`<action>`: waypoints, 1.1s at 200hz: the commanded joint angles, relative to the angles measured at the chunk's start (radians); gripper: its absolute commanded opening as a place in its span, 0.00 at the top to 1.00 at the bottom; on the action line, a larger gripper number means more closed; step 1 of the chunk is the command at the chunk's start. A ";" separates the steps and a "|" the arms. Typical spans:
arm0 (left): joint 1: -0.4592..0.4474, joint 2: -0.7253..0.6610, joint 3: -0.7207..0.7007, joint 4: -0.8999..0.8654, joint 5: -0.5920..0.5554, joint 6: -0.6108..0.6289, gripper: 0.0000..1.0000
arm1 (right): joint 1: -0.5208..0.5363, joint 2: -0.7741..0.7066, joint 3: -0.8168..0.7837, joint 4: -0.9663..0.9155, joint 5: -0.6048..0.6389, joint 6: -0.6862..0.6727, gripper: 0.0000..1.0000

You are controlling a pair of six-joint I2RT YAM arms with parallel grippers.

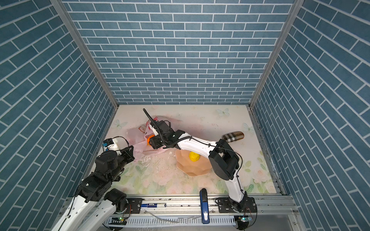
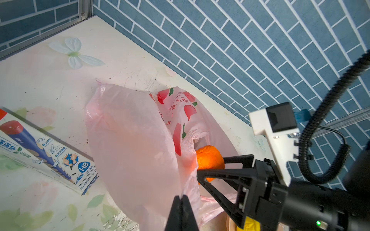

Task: Take fruits out of the plastic bag
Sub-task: Pick up the fruit from the plastic bag, then place the fruit on the plate.

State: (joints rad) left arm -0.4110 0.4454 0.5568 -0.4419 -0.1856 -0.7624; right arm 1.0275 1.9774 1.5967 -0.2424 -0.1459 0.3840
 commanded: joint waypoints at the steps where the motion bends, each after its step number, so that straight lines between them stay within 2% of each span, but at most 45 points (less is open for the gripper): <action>1: 0.001 0.005 0.019 0.023 -0.016 0.016 1.00 | 0.005 -0.076 -0.054 -0.071 -0.028 -0.030 0.73; 49: 0.001 0.001 0.026 0.012 -0.025 0.020 1.00 | 0.005 -0.217 -0.153 -0.118 0.004 -0.019 0.73; 100: 0.001 0.016 0.047 -0.003 -0.027 0.029 1.00 | -0.008 -0.418 -0.313 -0.185 0.147 0.009 0.73; 164: 0.001 0.042 0.060 0.008 -0.019 0.035 1.00 | -0.150 -0.655 -0.559 -0.265 0.267 0.139 0.74; 188: 0.001 0.049 0.062 0.012 -0.016 0.042 1.00 | -0.193 -0.702 -0.627 -0.312 0.327 0.170 0.74; 220: 0.001 0.061 0.064 0.017 -0.019 0.051 1.00 | -0.243 -0.738 -0.716 -0.316 0.339 0.225 0.74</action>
State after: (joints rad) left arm -0.4110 0.4980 0.5945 -0.4351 -0.1974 -0.7364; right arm 0.8089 1.2667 0.9478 -0.5140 0.1448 0.5274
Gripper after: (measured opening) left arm 0.046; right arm 0.565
